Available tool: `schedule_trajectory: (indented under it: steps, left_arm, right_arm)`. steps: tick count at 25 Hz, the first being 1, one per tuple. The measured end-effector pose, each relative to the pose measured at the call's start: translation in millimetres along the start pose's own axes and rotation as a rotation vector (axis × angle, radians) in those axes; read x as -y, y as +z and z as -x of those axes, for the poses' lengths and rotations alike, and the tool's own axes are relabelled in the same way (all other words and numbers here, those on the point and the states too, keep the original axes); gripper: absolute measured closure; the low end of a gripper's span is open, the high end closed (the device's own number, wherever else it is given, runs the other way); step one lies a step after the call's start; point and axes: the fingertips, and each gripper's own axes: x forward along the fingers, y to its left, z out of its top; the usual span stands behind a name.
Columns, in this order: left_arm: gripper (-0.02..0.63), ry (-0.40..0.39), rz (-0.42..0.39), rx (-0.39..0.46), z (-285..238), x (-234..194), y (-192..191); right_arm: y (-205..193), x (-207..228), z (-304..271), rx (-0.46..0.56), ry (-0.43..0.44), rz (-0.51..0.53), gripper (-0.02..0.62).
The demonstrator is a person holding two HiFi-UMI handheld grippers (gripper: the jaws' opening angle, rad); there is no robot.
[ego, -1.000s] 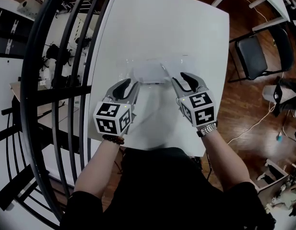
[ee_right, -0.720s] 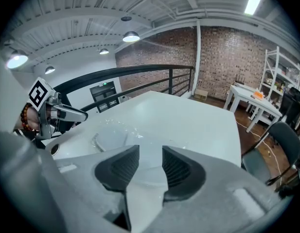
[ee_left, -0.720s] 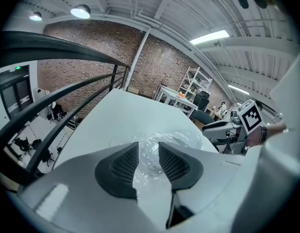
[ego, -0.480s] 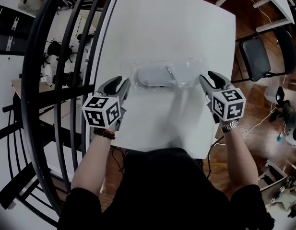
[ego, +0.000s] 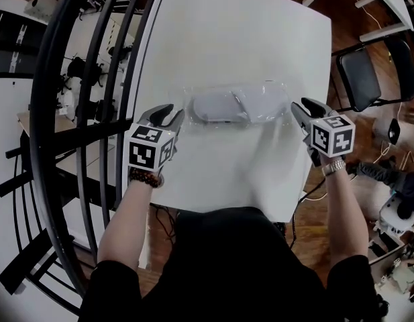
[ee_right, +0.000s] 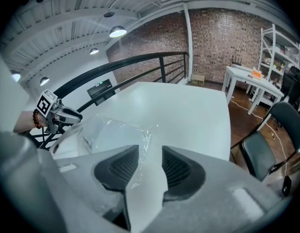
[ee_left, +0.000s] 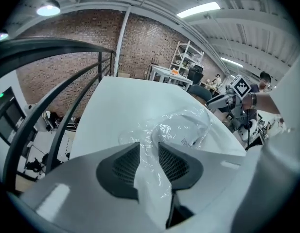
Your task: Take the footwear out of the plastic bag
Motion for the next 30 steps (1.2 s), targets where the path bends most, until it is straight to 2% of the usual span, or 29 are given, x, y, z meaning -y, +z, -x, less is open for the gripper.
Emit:
schedule_trajectory:
  steps: [5,11,19,25,30]
  left_arm:
    - [0.472,0.006,-0.016,-0.05,-7.1,-6.3,-5.5]
    - [0.476,0.02,-0.033,-0.084,-9.6,-6.4,-6.5]
    - [0.476,-0.06,0.046,-0.085,-12.4,1.7,-7.2]
    - [0.472,-0.138,0.134,-0.073,-11.9,4.7,-5.0]
    - [0.468,-0.236,0.169,-0.052,-6.3,13.4,3.2]
  right_arm:
    - [-14.8,-1.9,-14.0,-0.062,0.063,-0.033,0.457]
    - [-20.1,-1.0,-19.9,-0.089,0.083,0.006,0.462]
    - [-24.1,-10.0,-25.6,-0.112,0.123,0.038,0.566]
    - [-23.9,-10.2,-31.2,-0.126,0.106,0.071,0.589]
    - [-22.8,-9.0,-35.3,-0.144,0.086,0.097,0.597]
